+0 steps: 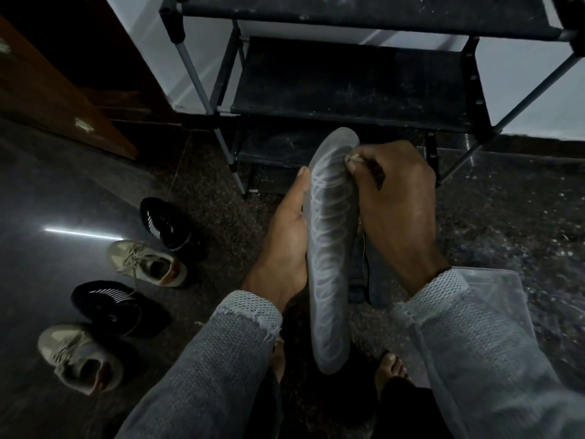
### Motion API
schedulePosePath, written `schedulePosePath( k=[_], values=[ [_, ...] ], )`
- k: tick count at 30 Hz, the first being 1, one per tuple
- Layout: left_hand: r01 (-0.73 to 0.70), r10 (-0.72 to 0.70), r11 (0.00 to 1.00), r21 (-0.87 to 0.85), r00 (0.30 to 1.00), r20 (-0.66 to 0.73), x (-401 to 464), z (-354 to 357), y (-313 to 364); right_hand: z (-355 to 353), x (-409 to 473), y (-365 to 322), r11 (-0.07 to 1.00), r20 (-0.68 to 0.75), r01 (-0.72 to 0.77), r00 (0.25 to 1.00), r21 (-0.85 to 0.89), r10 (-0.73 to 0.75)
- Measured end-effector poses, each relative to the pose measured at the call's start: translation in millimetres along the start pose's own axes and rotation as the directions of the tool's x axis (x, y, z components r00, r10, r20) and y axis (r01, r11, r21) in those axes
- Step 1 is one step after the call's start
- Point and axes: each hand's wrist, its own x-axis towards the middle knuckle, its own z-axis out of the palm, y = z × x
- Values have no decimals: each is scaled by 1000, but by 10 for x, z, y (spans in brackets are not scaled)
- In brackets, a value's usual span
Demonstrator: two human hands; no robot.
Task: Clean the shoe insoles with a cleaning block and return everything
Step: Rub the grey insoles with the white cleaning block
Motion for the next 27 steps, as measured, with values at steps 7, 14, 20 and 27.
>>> schedulePosePath(
  k=[7, 14, 20, 27],
  values=[
    [-12, 12, 997, -78, 1000, 6, -5, -13, 39, 75, -113, -165, 994, 112, 95, 989, 46, -99],
    [21, -21, 1000, -6, 1000, 15, -2, 66, -20, -46, 63, -17, 1000, -53, -5, 999, 8, 5],
    [12, -9, 997, -71, 999, 36, -14, -3, 54, 113, -98, -182, 989, 88, 146, 985, 17, -147],
    [44, -47, 996, 81, 998, 39, -21, 64, -6, -77, 97, 15, 1000, -45, 4, 999, -4, -4]
  ],
)
